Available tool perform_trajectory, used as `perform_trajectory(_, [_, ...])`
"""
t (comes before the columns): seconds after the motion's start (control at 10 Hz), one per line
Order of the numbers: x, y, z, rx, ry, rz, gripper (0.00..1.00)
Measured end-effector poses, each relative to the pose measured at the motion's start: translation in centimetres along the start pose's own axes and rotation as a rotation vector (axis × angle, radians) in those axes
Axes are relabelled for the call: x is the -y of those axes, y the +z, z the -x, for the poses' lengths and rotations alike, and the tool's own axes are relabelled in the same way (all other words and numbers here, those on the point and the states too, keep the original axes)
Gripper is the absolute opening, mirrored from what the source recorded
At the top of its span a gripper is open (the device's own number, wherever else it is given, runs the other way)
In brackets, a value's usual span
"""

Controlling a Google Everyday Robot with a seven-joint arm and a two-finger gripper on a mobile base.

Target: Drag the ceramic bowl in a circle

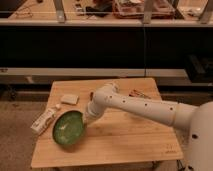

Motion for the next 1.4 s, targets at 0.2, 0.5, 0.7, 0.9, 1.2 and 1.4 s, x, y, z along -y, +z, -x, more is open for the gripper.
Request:
perform_trajectory(0.2, [-0.7, 0.0, 3.2, 0.012, -0.028, 0.004, 0.0])
perform_trajectory(0.5, [-3.0, 0.4, 8.2, 0.031, -0.021, 0.016, 0.0])
perform_trajectory(0.7, [-6.4, -0.1, 10.3, 0.01, 0.07, 0.013, 0.0])
perform_trajectory(0.9, [-10.1, -1.3, 11.3, -0.029, 0.172, 0.011, 0.0])
perform_trajectory(1.2, [-15.3, -3.3, 13.0, -0.076, 0.31, 0.022, 0.0])
perform_trajectory(1.4, [-16.9, -4.8, 12.4, -0.118, 0.37, 0.02, 0.0])
